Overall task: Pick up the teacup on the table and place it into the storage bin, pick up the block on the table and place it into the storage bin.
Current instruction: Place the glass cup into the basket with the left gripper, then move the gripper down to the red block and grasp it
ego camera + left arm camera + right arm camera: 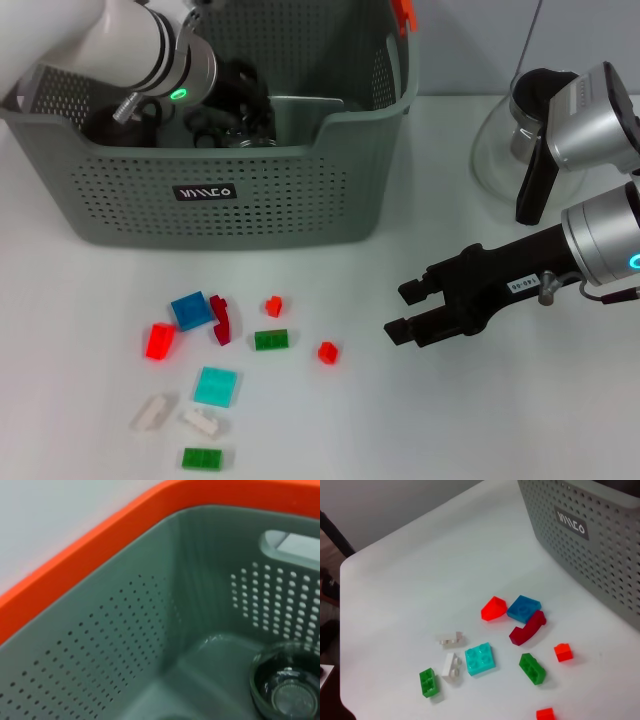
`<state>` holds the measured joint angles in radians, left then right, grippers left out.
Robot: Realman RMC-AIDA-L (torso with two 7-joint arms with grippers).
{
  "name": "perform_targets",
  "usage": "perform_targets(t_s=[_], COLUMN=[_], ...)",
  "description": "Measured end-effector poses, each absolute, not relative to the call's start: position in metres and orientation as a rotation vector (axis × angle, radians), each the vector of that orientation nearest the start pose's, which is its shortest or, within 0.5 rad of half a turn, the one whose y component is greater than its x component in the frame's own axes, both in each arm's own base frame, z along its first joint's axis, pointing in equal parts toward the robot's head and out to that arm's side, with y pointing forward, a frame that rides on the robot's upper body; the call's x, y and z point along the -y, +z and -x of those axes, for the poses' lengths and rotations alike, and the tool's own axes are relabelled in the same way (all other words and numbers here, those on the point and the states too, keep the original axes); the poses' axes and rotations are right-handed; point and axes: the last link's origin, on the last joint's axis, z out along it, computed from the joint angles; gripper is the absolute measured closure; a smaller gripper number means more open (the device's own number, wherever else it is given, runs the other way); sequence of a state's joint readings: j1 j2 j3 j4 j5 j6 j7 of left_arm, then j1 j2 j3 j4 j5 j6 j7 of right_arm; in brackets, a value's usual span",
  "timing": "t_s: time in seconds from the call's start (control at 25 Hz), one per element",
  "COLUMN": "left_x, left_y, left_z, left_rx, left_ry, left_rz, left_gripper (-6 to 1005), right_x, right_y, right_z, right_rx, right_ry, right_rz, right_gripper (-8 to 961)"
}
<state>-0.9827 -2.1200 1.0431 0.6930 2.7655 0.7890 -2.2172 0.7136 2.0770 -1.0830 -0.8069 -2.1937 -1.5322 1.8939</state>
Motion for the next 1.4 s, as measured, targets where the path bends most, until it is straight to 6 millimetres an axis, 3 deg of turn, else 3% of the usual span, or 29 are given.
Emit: perform_targets(t_s=[0.28, 0.4, 0.6, 0.76, 0.92, 1.0, 1.08, 1.24, 1.4], left_x=[-0.475, -0.475, -0.471, -0.457, -0.424, -0.391, -0.374, -0.318, -0.284], left_y=[-0.029, -0.024, 0.01, 0.051, 0.086, 0.095, 0.096, 0.09, 0.071], left_z=[0.168, 0.166, 0.162, 0.146, 0.13, 0.123, 0.121, 0.132, 0.164], left_rx=[0.501, 0.531, 0.607, 0.669, 0.7, 0.622, 0.558, 0.335, 0.266], left_ry=[0.262, 0.23, 0.084, -0.143, -0.43, -0.593, -0.652, -0.763, -0.77], left_rz=[2.336, 2.319, 2.248, 2.223, 2.299, 2.432, 2.506, 2.745, 2.904], left_gripper=[818, 707, 514, 343, 156, 152, 152, 152, 152], right_x=[-0.354, -0.354, -0.354, -0.354, -0.355, -0.355, -0.355, -0.353, -0.351], right_y=[-0.036, -0.037, -0.036, -0.035, -0.035, -0.034, -0.034, -0.034, -0.036], right_z=[-0.195, -0.195, -0.196, -0.195, -0.195, -0.195, -0.195, -0.196, -0.195], right_rx=[-0.76, -0.759, -0.757, -0.747, -0.74, -0.735, -0.732, -0.713, -0.686], right_ry=[0.1, 0.098, 0.095, 0.094, 0.092, 0.092, 0.092, 0.091, 0.097], right_rz=[3.053, 3.057, 3.058, 3.059, 3.06, 3.064, 3.066, 3.08, 3.094], right_gripper=[266, 266, 266, 266, 267, 267, 267, 266, 266])
